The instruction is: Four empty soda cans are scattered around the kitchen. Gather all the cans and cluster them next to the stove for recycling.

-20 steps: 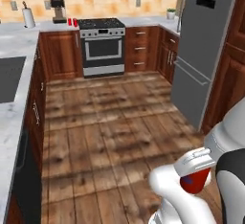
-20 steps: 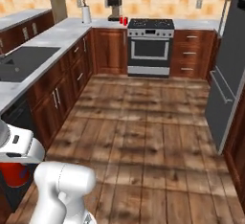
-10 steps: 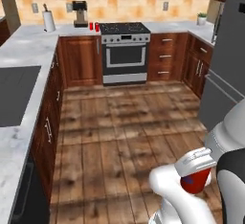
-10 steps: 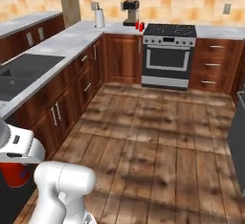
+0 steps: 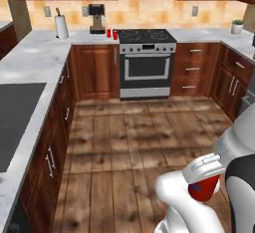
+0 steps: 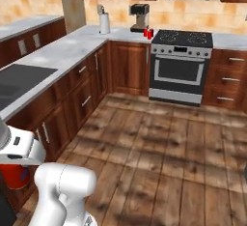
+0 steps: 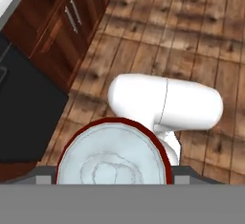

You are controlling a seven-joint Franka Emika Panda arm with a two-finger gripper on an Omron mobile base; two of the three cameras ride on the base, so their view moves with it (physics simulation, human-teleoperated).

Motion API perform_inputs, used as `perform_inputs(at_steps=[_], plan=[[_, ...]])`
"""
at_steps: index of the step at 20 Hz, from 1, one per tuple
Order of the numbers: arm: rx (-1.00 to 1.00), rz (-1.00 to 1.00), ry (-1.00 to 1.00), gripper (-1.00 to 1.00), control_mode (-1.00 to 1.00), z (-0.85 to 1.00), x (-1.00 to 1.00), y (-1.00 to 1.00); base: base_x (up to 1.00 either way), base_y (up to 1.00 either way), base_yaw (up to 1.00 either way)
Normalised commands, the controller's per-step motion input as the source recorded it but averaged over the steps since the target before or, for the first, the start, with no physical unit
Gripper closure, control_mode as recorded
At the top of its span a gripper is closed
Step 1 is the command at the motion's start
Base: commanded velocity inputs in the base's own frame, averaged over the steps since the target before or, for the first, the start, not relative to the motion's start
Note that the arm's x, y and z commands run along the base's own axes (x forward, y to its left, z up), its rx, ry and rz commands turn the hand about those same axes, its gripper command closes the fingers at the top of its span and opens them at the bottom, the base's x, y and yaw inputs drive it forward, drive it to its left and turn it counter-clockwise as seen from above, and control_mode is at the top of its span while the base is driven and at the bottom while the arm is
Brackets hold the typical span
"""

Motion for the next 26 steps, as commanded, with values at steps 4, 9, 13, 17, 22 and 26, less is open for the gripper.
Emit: perform_inputs(at_steps=[4,9,13,17,22,26], plan=[[0.0,0.0,0.0,1.0,1.0,0.0,0.0,0.0,1.0,-0.14,0.21],[0.0,0.0,0.0,1.0,1.0,0.0,0.0,0.0,1.0,-0.02,0.21],[0.0,0.0,0.0,1.0,1.0,0.0,0.0,0.0,1.0,-0.41,0.05],[0.0,0.0,0.0,1.0,1.0,0.0,0.0,0.0,1.0,-0.42,0.0],[0.0,0.0,0.0,1.0,1.0,0.0,0.0,0.0,1.0,-0.15,-0.11],[0.0,0.0,0.0,1.0,1.0,0.0,0.0,0.0,1.0,-0.02,-0.13]])
